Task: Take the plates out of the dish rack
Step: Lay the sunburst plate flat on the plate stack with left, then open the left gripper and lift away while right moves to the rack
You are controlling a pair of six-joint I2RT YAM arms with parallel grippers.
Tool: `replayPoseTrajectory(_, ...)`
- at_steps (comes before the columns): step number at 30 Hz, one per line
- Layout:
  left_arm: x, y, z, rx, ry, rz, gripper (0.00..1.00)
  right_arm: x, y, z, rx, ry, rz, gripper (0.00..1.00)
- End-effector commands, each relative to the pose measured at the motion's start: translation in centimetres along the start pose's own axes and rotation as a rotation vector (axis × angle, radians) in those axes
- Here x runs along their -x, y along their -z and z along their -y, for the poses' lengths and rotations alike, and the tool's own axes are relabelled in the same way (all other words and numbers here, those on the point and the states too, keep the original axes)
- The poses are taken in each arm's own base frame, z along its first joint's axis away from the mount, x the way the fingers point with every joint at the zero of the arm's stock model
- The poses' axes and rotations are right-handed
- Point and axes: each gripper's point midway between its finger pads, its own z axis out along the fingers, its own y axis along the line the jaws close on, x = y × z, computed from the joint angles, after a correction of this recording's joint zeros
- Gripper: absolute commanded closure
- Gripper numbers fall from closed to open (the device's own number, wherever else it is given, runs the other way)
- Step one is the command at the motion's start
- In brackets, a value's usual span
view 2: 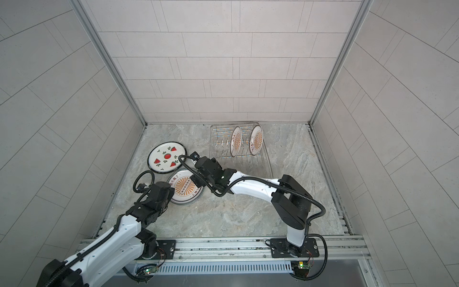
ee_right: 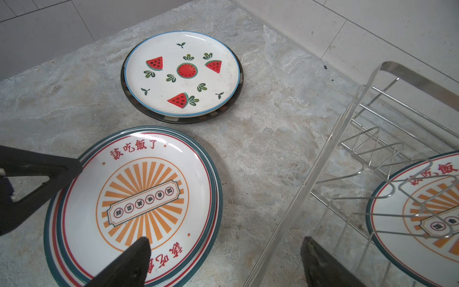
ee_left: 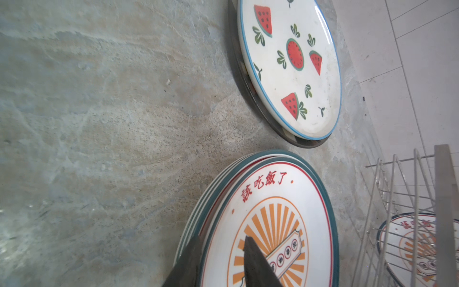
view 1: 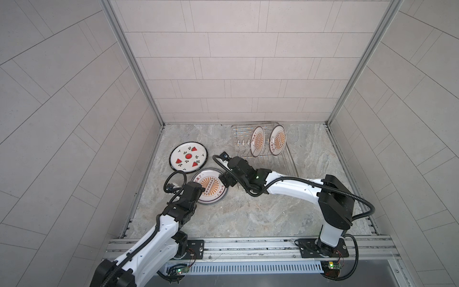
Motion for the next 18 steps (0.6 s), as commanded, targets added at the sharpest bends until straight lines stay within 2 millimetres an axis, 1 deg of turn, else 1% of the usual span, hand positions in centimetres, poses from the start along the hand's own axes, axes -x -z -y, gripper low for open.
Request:
replayPoseTrajectory(1, 1.9, 0.8, 1.0, -0.036, -0.014, 0.081, 0.56, 3.1, 2.6, 0.7, -0.003, -0.045, 0.114, 0.04)
replayPoseTrajectory(3, 2.6, 1.0, 3.4, -0.155, -0.08, 0.123, 0.48, 3.4, 3.5, 0.7, 0.011, -0.053, 0.144, 0.01)
replayPoseTrajectory(4, 2.8, 1.1, 4.0, -0.186, -0.094, 0.139, 0.42, 3.5, 3.8, 0.9, 0.01, -0.06, 0.156, 0.0)
replayPoseTrajectory(6, 3.0, 1.4, 5.3, -0.248, -0.123, 0.157, 0.27, 3.6, 4.3, 1.7, -0.027, -0.093, 0.154, 0.0)
replayPoseTrajectory(7, 3.1, 1.6, 5.8, -0.277, -0.151, 0.168, 0.22, 3.5, 4.5, 1.8, -0.029, -0.095, 0.151, 0.0)
replayPoseTrajectory(9, 3.1, 1.8, 6.7, -0.305, -0.174, 0.166, 0.08, 3.6, 5.2, 2.0, -0.025, -0.102, 0.17, 0.0)
replayPoseTrajectory(10, 3.0, 1.9, 7.1, -0.317, -0.191, 0.157, 0.03, 3.6, 5.4, 2.0, -0.023, -0.106, 0.184, 0.0)
replayPoseTrajectory(11, 2.8, 2.0, 7.9, -0.347, -0.218, 0.149, 0.0, 3.7, 5.9, 2.2, -0.023, -0.11, 0.206, 0.0)
replayPoseTrajectory(14, 1.4, 2.5, 10.4, -0.48, -0.282, 0.1, 0.0, 3.4, 7.2, 3.0, -0.045, -0.113, 0.25, 0.0)
replayPoseTrajectory(16, 0.6, 3.3, 12.4, -0.593, -0.331, 0.074, 0.0, 3.2, 8.1, 3.8, -0.07, -0.123, 0.275, 0.0)
replayPoseTrajectory(18, -0.5, 3.4, 13.5, -0.656, -0.369, 0.041, 0.0, 2.8, 9.1, 4.7, -0.092, -0.142, 0.302, 0.01)
